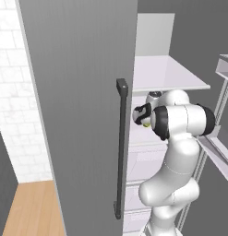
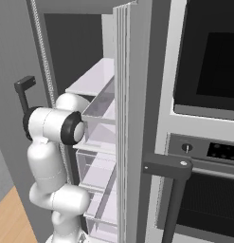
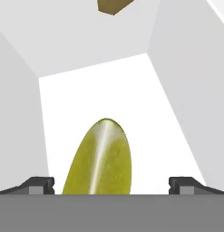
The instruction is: Grab a lemon wedge from the fridge and one ice cube from the ice bowl, and put them in the glass of lemonade.
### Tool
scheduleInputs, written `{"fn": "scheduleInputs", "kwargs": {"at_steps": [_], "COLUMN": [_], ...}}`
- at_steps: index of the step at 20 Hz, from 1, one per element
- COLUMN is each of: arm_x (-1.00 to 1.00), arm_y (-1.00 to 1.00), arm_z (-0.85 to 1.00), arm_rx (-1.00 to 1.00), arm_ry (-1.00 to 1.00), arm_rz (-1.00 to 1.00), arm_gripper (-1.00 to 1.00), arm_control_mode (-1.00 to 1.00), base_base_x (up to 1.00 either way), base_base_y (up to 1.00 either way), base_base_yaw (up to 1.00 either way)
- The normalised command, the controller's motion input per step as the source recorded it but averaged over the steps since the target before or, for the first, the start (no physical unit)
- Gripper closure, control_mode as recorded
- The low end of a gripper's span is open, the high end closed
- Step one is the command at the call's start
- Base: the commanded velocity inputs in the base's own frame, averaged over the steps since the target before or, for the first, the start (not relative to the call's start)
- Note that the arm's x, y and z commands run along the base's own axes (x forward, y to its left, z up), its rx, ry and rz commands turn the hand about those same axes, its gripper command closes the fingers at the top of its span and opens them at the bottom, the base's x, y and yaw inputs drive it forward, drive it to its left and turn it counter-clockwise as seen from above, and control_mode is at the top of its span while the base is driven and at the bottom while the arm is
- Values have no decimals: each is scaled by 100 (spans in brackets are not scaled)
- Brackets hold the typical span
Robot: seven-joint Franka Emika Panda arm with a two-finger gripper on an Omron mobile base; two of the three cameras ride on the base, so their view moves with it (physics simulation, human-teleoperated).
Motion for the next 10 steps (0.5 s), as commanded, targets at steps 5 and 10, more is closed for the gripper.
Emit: {"fn": "scheduleInputs", "kwargs": {"at_steps": [5, 10], "arm_x": [0, 0], "arm_y": [0, 0], "arm_z": [-39, -23], "arm_rx": [0, 0], "arm_ry": [0, 2], "arm_rz": [0, 0], "arm_gripper": [-100, 100], "arm_control_mode": [-100, -100], "base_base_x": [0, 0], "base_base_y": [0, 0], "base_base_yaw": [0, 0]}}
